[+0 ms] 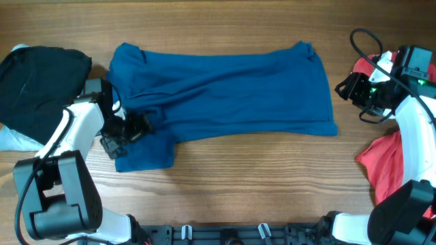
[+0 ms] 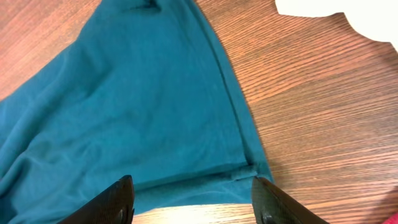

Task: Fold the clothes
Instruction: 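Grasp the near corners of the blue shirt with both grippers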

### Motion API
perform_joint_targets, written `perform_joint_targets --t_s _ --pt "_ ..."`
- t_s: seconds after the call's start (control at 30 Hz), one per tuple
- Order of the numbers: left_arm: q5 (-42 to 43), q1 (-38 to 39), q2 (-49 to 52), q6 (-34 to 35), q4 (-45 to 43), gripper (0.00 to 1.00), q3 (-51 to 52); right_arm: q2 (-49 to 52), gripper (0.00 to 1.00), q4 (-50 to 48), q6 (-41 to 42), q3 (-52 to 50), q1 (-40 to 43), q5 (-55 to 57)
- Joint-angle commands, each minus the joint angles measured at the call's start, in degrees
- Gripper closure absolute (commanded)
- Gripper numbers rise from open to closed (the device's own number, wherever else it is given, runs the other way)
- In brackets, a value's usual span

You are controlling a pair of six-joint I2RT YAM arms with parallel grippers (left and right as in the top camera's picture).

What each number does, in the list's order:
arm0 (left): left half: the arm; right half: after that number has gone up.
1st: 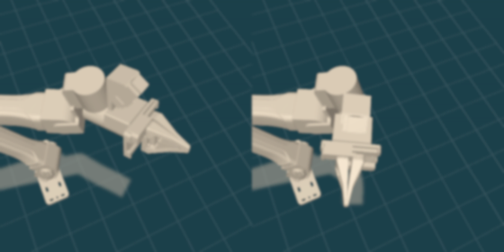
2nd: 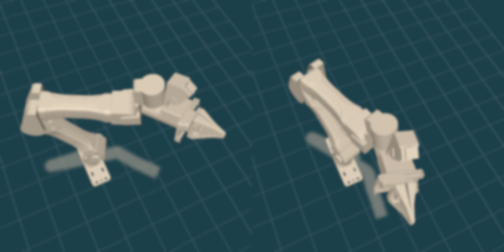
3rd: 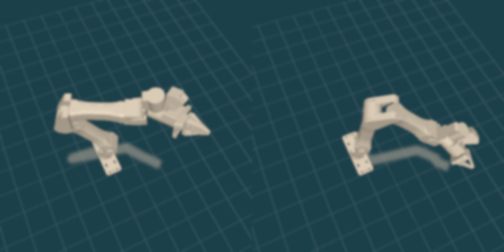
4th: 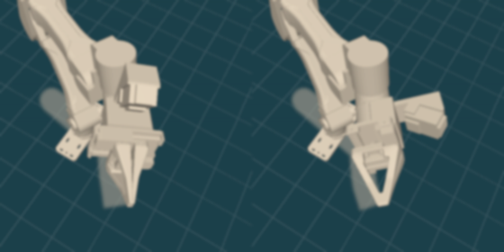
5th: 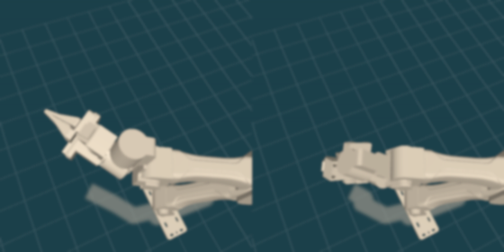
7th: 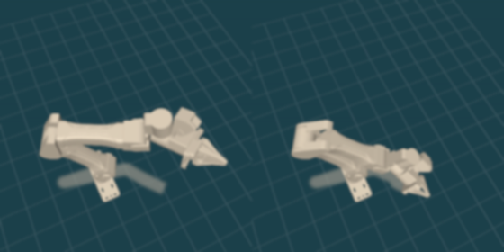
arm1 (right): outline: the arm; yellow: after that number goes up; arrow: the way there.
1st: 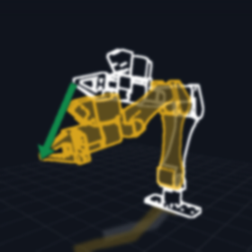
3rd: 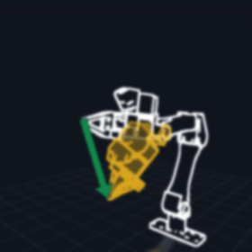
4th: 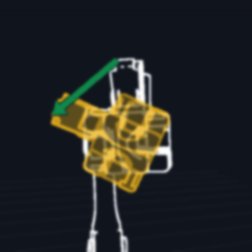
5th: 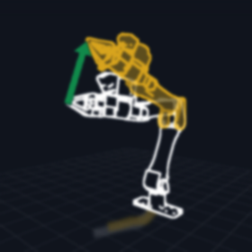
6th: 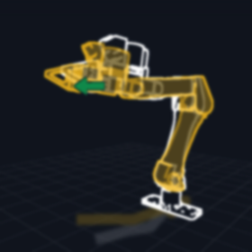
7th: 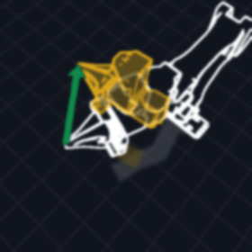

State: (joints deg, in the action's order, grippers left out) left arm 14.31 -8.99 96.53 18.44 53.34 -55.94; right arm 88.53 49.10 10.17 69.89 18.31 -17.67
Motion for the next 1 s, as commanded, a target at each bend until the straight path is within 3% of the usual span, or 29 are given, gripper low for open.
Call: perform_joint_targets --t_s 0.0,0.13,0.23,0.43,0.53,0.6,0.73,0.87,0.93,0.97 --pt "-9.6 -0.3 0.3 -1.5 2.3 0.00 -0.3 0.3 0.39 0.2 -1.2 -0.1 0.0 1.8" --pt "-11.0 -0.2 0.3 -1.4 -3.4 0.01 -0.3 0.4 0.39 1.1 -1.1 -0.1 0.0 1.8" --pt "-10.9 -0.2 0.6 -1.8 -6.8 0.07 -0.3 0.4 0.38 1.5 -1.1 -0.1 0.0 1.8" --pt "-10.6 -0.2 3.8 -2.0 -8.4 0.09 1.1 0.4 0.38 1.9 -1.1 -0.1 0.0 1.8" --pt "-5.7 0.7 5.0 -2.0 -9.3 0.12 1.4 0.4 0.38 2.0 -1.1 -0.1 0.0 1.8" --pt "-4.7 2.2 5.0 -2.0 -9.2 0.31 1.4 0.4 0.38 2.0 -1.1 -0.1 0.0 1.8" --pt "-4.7 6.5 5.0 -2.0 -9.3 0.50 1.4 0.4 0.37 2.1 -1.1 -0.1 0.0 1.8" --pt "-4.8 10.3 5.0 -1.9 -9.9 0.50 1.4 0.4 0.37 2.2 -1.1 -0.1 0.0 1.8" --pt "-4.8 10.8 5.0 -1.9 -9.9 0.59 1.4 0.4 0.37 2.5 -1.1 -0.1 0.0 1.8" --pt "-4.9 10.8 5.0 -1.9 -9.9 0.70 1.4 0.4 0.37 2.7 -1.2 -0.1 0.0 1.8"
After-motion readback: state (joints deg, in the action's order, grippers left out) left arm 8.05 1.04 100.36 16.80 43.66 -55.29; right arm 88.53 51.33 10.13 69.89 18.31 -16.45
